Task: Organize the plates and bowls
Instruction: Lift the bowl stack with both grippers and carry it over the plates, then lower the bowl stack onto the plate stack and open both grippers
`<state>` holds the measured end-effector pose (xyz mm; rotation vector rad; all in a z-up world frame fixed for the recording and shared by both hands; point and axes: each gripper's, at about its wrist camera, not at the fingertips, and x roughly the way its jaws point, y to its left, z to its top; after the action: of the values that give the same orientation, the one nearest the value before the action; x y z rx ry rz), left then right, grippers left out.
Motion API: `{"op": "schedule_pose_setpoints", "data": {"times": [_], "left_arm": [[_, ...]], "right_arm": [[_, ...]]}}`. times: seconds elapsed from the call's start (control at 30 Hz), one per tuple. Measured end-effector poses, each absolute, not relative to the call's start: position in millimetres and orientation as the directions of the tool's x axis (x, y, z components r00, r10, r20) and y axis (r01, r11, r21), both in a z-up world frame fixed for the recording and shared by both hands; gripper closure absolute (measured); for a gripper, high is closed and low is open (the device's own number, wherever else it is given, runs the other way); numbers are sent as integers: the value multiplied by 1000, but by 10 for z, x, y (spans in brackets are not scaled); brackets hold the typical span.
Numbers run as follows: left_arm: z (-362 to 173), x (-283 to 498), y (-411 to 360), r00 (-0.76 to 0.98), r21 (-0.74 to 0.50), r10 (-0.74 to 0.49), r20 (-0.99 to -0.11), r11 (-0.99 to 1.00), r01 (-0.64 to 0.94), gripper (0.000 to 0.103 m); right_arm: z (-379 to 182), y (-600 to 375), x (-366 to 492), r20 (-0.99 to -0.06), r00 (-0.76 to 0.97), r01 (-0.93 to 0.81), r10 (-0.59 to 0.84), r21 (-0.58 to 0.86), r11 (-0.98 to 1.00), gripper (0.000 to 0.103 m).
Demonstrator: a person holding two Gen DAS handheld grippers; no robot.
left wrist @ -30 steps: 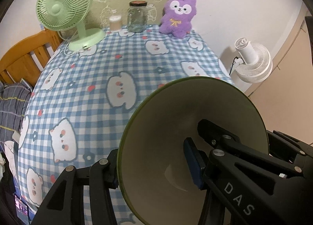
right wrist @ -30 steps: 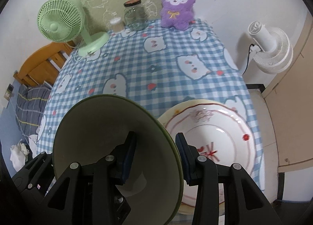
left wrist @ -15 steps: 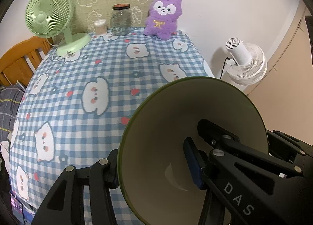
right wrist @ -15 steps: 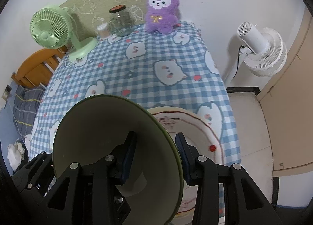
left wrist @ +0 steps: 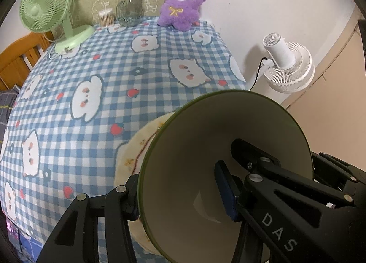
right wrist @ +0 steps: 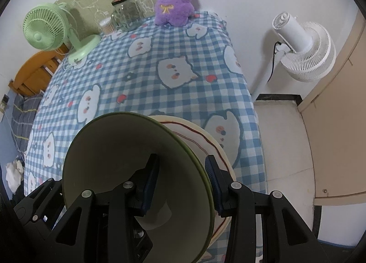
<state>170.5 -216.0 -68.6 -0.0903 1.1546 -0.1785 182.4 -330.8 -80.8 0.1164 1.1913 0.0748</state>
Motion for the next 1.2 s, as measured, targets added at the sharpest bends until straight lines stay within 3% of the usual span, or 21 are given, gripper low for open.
{"op": "schedule_pose_setpoints", "data": {"times": [0.83,0.97,1.2], "left_arm": [[-744,1763,-2198,416,-146,-158,-896,987,60,48],[-749,1753,-2189,414,-143,-154,-897,988,57,45],[-701,1706,-2201,438,-113,-122,-891,993,46,27]], "right_arm": [[-874,-3291,1908,-917,374,-33,136,133,991,58],[-873,-3294,1911,-917,376,-35,137,133,990,58],[-813,-3331,1864,-910,401,-40,109,101,994,41]]}}
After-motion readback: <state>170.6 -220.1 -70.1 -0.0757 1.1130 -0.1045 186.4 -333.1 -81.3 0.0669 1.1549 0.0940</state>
